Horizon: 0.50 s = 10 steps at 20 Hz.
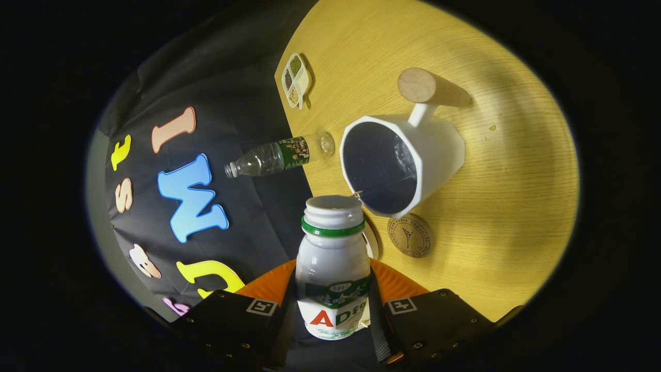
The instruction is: Take the bottle from table, then pour the juice into the cup, finally place the bottle on the coaster
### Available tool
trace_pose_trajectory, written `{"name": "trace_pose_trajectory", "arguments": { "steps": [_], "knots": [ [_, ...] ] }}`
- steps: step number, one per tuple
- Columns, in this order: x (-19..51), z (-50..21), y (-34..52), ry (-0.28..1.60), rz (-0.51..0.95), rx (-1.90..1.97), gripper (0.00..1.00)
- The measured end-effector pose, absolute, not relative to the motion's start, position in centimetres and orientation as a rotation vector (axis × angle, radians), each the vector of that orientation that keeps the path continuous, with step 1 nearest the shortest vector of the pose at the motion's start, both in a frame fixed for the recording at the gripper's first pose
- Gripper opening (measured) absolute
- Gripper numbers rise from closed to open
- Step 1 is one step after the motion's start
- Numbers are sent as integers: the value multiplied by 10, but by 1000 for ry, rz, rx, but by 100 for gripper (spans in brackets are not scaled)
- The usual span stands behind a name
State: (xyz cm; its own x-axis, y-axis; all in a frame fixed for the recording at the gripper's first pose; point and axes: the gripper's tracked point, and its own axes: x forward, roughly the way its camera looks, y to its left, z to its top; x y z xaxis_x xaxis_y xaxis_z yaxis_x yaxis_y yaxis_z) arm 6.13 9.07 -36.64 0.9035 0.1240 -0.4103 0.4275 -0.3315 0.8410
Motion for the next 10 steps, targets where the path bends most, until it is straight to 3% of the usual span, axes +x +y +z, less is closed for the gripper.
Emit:
{"name": "trace_pose_trajectory", "arguments": {
  "steps": [10],
  "knots": [
    [60, -367, 88, 406, -326, 1923, 62]
  ]
}}
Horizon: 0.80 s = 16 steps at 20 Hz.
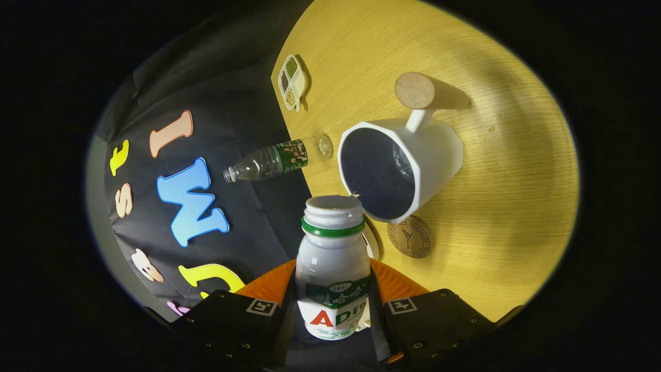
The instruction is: Take the bottle from table, then pour the juice into the cup, finally place the bottle on the coaster
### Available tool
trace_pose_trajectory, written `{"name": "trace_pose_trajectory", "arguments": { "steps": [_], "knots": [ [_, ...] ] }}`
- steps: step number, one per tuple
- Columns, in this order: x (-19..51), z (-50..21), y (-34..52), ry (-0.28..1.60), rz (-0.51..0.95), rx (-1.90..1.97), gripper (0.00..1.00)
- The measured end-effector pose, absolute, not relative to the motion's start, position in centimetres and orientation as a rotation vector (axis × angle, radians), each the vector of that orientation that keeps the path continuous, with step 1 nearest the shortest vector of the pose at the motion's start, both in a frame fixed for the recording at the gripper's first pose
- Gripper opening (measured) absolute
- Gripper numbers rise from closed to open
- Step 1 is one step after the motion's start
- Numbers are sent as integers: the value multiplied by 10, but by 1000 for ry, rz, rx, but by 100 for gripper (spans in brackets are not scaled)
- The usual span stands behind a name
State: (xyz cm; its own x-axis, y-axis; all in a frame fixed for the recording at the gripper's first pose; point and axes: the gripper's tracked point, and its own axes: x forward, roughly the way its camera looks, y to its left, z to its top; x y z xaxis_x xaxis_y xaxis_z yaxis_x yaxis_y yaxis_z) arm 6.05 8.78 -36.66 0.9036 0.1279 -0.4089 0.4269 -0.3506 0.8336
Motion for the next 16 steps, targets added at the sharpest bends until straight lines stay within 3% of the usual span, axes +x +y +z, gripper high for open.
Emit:
{"name": "trace_pose_trajectory", "arguments": {
  "steps": [16],
  "knots": [
    [57, -366, 85, 408, -332, 1958, 62]
  ]
}}
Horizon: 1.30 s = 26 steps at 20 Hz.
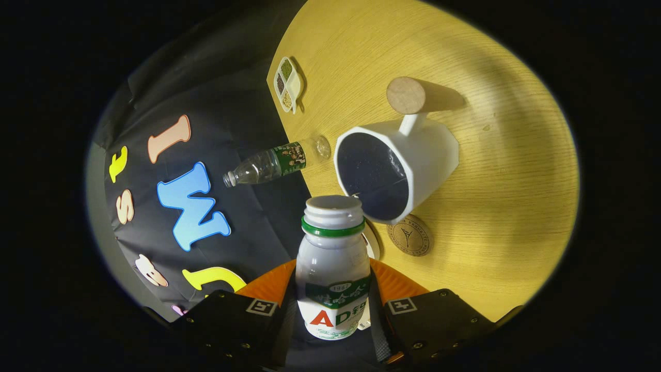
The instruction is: Take the bottle from table, then pour the juice into the cup, finally place the bottle on the coaster
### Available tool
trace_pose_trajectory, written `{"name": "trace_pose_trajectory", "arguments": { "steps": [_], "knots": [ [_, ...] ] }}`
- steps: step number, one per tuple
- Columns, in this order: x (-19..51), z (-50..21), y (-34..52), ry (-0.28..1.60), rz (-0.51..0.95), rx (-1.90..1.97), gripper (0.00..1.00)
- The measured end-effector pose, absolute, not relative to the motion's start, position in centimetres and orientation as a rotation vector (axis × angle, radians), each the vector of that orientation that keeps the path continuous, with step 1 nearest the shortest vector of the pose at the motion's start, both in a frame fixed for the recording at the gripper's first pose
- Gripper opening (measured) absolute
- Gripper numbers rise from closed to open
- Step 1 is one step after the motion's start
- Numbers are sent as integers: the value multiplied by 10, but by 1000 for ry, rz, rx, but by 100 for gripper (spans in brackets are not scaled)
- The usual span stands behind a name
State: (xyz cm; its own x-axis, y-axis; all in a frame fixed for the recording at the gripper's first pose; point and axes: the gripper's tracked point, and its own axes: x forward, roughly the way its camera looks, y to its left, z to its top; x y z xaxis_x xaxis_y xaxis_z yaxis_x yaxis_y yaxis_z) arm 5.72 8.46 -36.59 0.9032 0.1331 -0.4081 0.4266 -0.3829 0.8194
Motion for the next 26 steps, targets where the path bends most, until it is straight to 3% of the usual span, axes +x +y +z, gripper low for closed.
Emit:
{"name": "trace_pose_trajectory", "arguments": {
  "steps": [26],
  "knots": [
    [58, -360, 86, 394, -350, 2013, 62]
  ]
}}
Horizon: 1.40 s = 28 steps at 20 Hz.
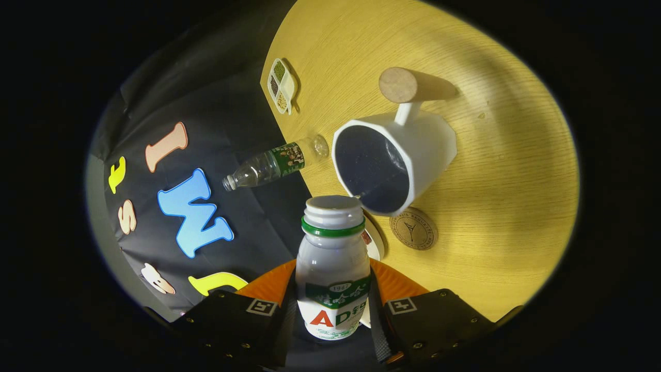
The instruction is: Take the bottle from table, then pour the juice into the cup, finally place the bottle on the coaster
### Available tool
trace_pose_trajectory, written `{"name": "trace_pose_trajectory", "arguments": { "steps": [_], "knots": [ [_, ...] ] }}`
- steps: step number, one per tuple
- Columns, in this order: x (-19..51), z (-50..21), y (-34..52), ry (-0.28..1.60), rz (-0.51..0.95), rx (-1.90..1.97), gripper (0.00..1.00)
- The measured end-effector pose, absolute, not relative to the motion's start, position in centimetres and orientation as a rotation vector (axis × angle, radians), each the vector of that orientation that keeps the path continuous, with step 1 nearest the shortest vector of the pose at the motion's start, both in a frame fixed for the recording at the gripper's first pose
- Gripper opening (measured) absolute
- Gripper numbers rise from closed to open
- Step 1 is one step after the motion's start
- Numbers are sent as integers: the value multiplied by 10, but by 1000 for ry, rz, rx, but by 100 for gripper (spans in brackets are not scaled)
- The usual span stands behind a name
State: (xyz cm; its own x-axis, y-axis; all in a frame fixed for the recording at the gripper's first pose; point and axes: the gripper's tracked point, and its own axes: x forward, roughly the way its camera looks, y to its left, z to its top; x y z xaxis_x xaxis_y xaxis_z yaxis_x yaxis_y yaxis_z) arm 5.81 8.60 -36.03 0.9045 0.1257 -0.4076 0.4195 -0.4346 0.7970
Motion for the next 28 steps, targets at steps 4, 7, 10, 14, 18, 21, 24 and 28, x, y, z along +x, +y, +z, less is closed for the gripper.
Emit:
{"name": "trace_pose_trajectory", "arguments": {
  "steps": [4, 7, 10, 14, 18, 21, 24, 28],
  "knots": [
    [56, -360, 88, 395, -352, 2017, 62],
    [56, -359, 87, 393, -354, 2019, 62],
    [58, -358, 87, 393, -351, 2019, 62],
    [58, -357, 84, 388, -351, 2015, 62],
    [61, -357, 80, 384, -350, 2007, 62],
    [63, -357, 79, 381, -339, 1996, 62],
    [66, -357, 78, 373, -326, 1963, 62],
    [70, -358, 76, 370, -309, 1873, 62]
  ]
}}
